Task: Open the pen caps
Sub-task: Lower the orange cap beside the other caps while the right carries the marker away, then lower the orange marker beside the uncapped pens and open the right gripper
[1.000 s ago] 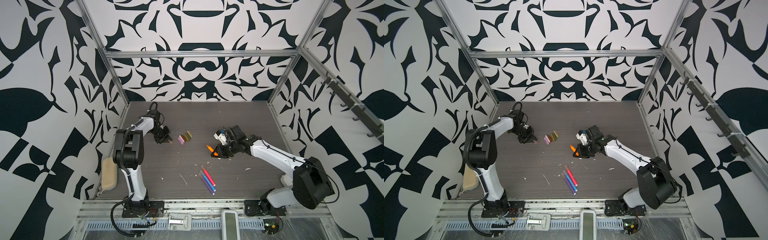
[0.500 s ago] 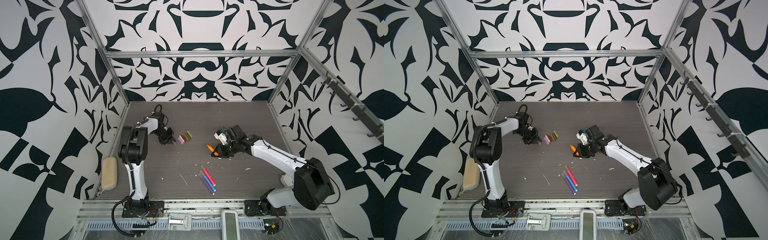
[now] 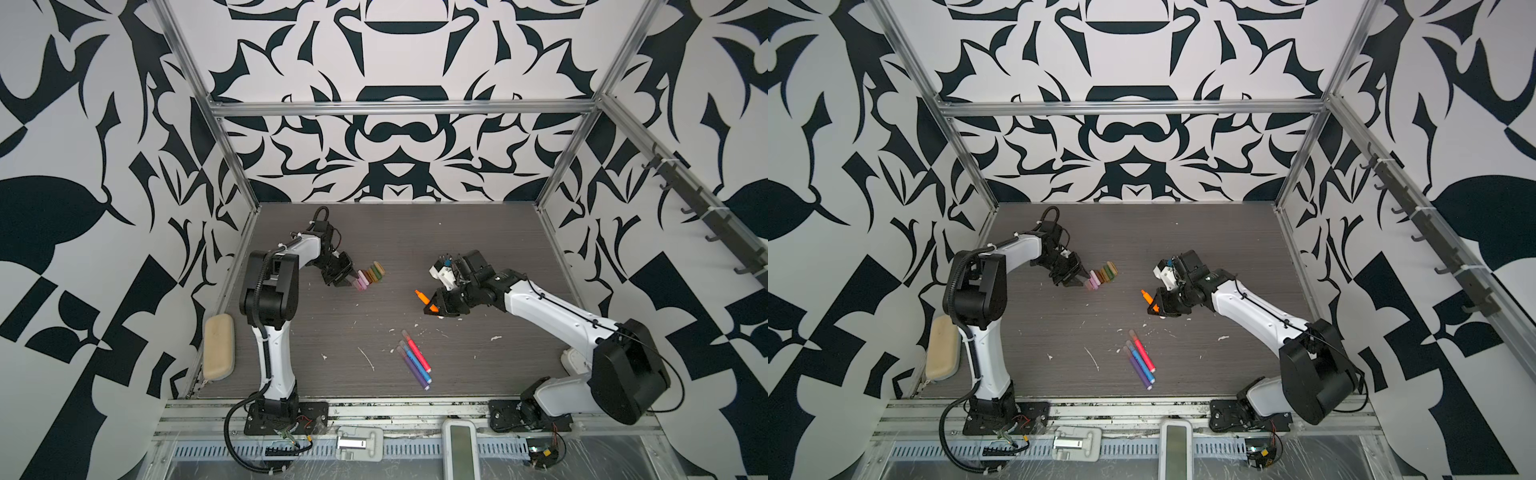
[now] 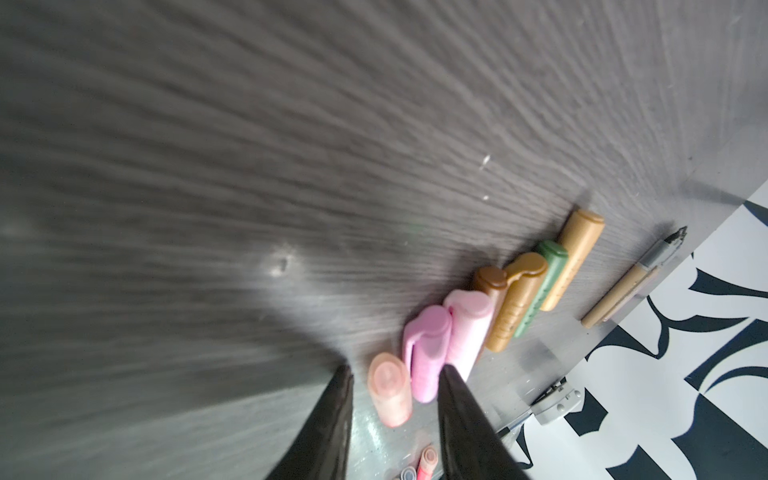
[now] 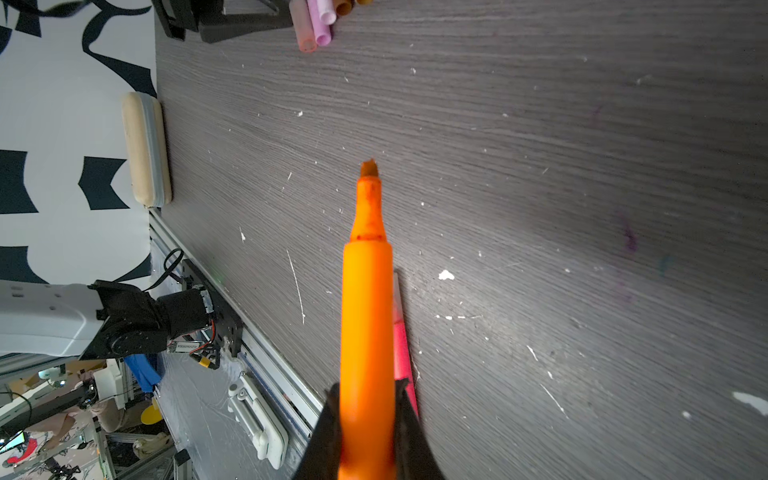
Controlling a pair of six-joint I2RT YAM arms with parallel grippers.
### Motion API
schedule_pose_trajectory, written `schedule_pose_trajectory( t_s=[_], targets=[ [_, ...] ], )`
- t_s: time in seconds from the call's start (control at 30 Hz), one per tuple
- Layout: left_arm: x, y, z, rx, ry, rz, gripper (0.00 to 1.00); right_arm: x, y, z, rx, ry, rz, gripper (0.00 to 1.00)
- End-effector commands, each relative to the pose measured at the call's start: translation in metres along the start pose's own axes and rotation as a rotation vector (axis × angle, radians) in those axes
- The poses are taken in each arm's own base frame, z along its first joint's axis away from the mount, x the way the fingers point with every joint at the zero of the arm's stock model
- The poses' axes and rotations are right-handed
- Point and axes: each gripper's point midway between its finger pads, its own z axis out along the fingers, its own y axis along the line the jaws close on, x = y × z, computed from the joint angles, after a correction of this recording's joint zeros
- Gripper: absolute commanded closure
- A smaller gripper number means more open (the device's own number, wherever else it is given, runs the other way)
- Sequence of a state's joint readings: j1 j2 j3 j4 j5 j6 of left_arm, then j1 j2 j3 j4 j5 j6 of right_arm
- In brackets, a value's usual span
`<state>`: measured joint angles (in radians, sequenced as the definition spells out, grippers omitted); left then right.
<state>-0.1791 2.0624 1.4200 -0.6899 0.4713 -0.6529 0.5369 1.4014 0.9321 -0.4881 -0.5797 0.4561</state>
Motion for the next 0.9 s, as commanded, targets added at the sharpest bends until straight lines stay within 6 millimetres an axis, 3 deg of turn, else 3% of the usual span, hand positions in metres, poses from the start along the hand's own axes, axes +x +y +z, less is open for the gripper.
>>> schedule_pose_trajectory(
  t_s=[0.0,0.13,0.27,0.57,0.7,0.87],
  targets=[
    [-0.001,-0.001,0.001,-0.011,-0.004,-0.015,0.64,-0.009,0.009,-0.012,-0.018,-0.044,-0.029,1.00],
    [0.000,0.000,-0.001,-0.017,-0.006,-0.017,0.65,-0.023,0.003,-0.024,-0.013,-0.086,-0.012,1.00],
    [0.006,-0.002,-0.012,-0.014,-0.019,-0.014,0.65,-0.050,-0.020,-0.052,0.019,-0.180,0.035,1.00],
    [0.018,-0.014,-0.045,0.019,-0.072,-0.002,0.63,-0.115,-0.127,-0.103,0.187,-0.396,0.248,1.00],
    [0.021,-0.023,-0.057,0.055,-0.092,-0.007,0.62,-0.130,-0.161,-0.099,0.234,-0.389,0.275,1.00],
    [0.022,-0.039,-0.070,0.125,-0.121,-0.027,0.62,-0.143,-0.189,-0.084,0.252,-0.366,0.293,1.00]
  ],
)
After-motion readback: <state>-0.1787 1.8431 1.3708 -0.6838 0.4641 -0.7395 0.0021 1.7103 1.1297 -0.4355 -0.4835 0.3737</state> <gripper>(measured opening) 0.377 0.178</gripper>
